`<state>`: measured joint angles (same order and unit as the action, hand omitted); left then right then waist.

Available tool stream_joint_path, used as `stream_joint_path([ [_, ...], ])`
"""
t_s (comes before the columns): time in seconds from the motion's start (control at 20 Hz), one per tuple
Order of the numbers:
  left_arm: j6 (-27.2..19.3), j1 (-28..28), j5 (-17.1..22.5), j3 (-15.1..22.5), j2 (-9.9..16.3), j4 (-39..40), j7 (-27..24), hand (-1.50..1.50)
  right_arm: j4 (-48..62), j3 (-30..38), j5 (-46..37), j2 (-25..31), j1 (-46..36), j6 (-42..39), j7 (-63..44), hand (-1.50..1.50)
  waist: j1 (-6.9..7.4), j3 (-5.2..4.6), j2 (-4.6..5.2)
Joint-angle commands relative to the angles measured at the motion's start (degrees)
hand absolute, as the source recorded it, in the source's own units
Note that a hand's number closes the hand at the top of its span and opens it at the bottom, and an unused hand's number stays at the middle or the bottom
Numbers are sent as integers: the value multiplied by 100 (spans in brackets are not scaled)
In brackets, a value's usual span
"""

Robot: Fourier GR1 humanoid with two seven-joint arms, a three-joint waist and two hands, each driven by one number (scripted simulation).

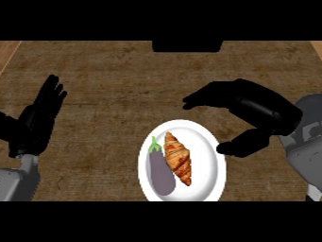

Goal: Pick the croissant from the plate and place it in the pan

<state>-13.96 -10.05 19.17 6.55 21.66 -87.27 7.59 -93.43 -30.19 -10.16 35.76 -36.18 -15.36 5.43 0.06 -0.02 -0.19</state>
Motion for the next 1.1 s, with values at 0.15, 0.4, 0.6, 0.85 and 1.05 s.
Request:
stream_joint_path([
  [0.15, -120, 283, -151, 53, -96, -527, 256, 0, -165, -208, -474, -258, -845, -1004, -707, -150, 55, -2, 2],
  [0.4, 124, 124, -48, -44, -89, -244, 122, 0, 170, -1056, -1301, -929, -1760, -1500, -1545, -150, 109, -10, 9],
  [0.6, -34, 169, -248, 17, -183, -283, 137, 0, 391, -1559, -1708, -1695, -1920, -1876, -2238, -150, 74, -5, -1],
  [0.85, 2, -202, -249, -91, -212, 116, 156, 0, 845, -2100, -1738, -1607, -1971, -3048, -2403, -150, -23, -7, 11],
  [1.05, -18, 79, -274, -76, -229, -269, 250, 0, 1068, -2063, -1678, -2047, -2149, -3874, -2838, -150, 36, -2, -3],
])
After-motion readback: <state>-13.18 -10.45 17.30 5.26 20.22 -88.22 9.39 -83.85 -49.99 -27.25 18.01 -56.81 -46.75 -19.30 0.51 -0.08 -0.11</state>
